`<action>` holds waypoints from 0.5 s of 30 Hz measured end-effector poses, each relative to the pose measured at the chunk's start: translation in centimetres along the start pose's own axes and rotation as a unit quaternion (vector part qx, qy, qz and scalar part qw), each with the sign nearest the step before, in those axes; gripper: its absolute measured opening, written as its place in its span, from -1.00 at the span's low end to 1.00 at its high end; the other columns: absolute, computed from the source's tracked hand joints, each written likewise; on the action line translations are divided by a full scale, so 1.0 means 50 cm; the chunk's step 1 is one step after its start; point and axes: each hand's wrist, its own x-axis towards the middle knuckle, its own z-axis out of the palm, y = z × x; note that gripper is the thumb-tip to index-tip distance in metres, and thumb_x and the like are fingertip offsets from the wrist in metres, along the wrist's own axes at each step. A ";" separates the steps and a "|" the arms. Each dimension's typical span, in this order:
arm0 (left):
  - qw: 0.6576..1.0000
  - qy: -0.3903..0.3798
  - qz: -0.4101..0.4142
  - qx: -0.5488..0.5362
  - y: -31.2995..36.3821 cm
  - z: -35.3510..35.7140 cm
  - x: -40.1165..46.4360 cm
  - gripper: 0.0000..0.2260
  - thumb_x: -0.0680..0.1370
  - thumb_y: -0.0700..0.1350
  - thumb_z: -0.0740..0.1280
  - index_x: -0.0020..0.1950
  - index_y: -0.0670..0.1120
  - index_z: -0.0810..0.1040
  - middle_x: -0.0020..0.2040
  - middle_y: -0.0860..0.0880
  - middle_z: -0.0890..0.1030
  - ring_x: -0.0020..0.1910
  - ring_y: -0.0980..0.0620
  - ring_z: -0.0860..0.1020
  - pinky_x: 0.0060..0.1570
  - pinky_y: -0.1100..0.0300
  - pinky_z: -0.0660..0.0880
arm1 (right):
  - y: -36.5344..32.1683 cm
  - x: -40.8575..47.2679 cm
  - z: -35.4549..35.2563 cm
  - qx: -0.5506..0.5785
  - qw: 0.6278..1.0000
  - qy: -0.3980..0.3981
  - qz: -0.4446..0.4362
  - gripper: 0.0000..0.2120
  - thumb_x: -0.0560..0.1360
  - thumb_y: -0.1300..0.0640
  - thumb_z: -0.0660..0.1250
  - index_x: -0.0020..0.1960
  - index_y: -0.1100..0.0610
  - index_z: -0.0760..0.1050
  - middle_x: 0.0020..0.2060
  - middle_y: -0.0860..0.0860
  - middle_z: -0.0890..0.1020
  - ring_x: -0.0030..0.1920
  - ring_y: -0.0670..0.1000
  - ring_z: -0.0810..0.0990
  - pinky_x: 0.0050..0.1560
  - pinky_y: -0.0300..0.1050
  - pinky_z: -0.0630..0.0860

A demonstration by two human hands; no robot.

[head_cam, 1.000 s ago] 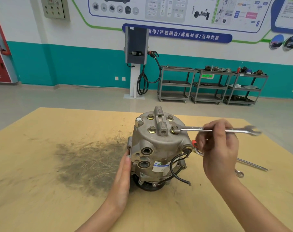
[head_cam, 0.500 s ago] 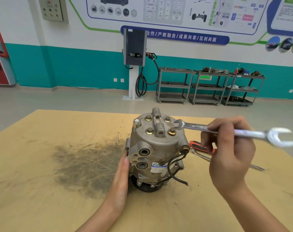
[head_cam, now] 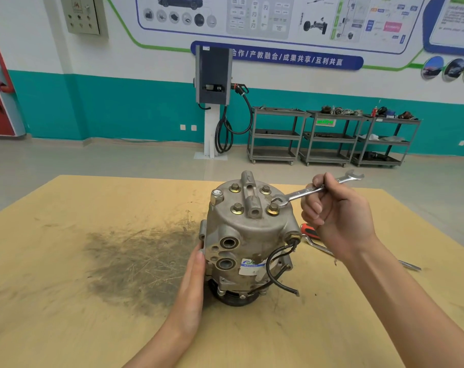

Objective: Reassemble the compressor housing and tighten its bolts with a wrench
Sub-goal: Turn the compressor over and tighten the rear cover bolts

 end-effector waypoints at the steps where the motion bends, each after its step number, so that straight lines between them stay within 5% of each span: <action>1: 1.000 -0.001 -0.001 0.001 0.000 0.000 0.000 -0.08 0.32 0.60 0.24 0.57 0.14 0.29 0.53 0.18 0.38 0.55 0.18 0.25 0.60 -0.06 0.07 | -0.002 0.007 -0.001 -0.005 1.000 -0.009 0.007 -0.68 0.64 0.12 0.00 -0.22 0.15 0.37 -0.55 0.04 0.33 -0.55 -0.03 0.26 -0.55 -0.24 0.19; 11: 1.000 -0.007 0.000 0.002 0.002 0.001 -0.001 -0.09 0.34 0.58 0.25 0.56 0.12 0.31 0.51 0.17 0.40 0.54 0.16 0.27 0.59 -0.07 0.09 | -0.009 0.056 -0.002 -0.072 0.986 -0.113 0.101 -0.73 0.59 0.06 0.07 -0.19 0.15 0.42 -0.57 0.01 0.35 -0.59 -0.05 0.26 -0.52 -0.20 0.12; 15: 1.000 -0.007 0.000 0.009 0.000 -0.001 -0.004 -0.09 0.34 0.59 0.23 0.56 0.12 0.30 0.52 0.17 0.40 0.55 0.17 0.26 0.59 -0.07 0.08 | 0.020 0.025 -0.006 -0.044 0.997 -0.068 0.020 -0.73 0.59 0.03 0.12 -0.19 0.14 0.44 -0.56 0.00 0.37 -0.58 -0.06 0.28 -0.55 -0.25 0.20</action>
